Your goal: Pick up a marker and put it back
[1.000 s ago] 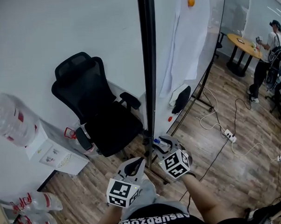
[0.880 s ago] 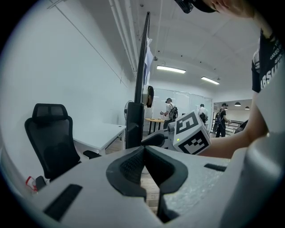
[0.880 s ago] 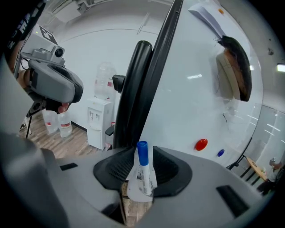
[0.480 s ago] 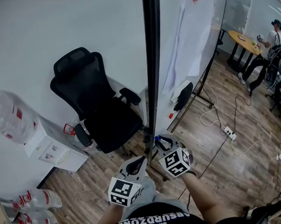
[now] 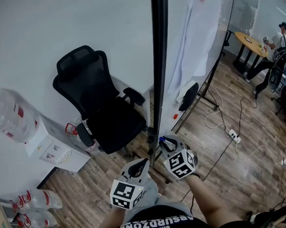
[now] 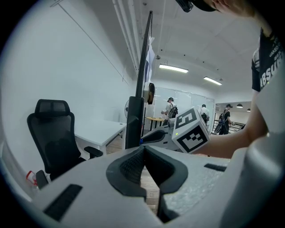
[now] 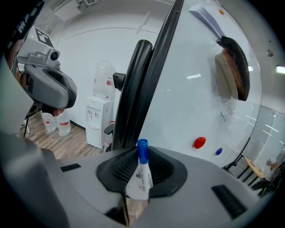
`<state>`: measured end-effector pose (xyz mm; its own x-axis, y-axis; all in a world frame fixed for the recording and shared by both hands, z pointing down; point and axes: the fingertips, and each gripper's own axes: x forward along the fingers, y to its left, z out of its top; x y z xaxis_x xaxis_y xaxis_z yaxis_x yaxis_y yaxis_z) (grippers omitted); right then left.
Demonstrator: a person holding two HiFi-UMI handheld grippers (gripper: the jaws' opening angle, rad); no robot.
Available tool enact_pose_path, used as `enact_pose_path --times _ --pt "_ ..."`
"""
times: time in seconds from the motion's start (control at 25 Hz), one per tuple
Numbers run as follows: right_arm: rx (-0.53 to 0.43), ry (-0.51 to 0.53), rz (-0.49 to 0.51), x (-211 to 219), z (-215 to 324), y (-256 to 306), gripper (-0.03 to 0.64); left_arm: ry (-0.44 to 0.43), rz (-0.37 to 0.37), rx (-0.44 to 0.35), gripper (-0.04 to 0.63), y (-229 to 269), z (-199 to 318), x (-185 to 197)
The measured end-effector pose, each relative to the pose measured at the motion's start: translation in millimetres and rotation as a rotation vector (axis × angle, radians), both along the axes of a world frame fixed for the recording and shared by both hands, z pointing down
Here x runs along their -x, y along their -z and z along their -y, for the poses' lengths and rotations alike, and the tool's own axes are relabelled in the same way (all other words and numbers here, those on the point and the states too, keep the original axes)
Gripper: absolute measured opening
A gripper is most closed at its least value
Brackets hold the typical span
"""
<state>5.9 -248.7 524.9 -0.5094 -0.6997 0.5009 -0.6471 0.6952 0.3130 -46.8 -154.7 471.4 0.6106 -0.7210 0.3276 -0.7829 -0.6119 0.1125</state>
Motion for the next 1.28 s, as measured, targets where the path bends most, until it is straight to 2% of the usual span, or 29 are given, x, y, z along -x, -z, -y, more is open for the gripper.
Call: enact_pose_path --times 1.28 --pt "-0.081 -0.018 0.073 -8.6 -8.8 47.8 0.063 -0.006 0.0 -0.028 0.008 8.3 -8.9 -5.8"
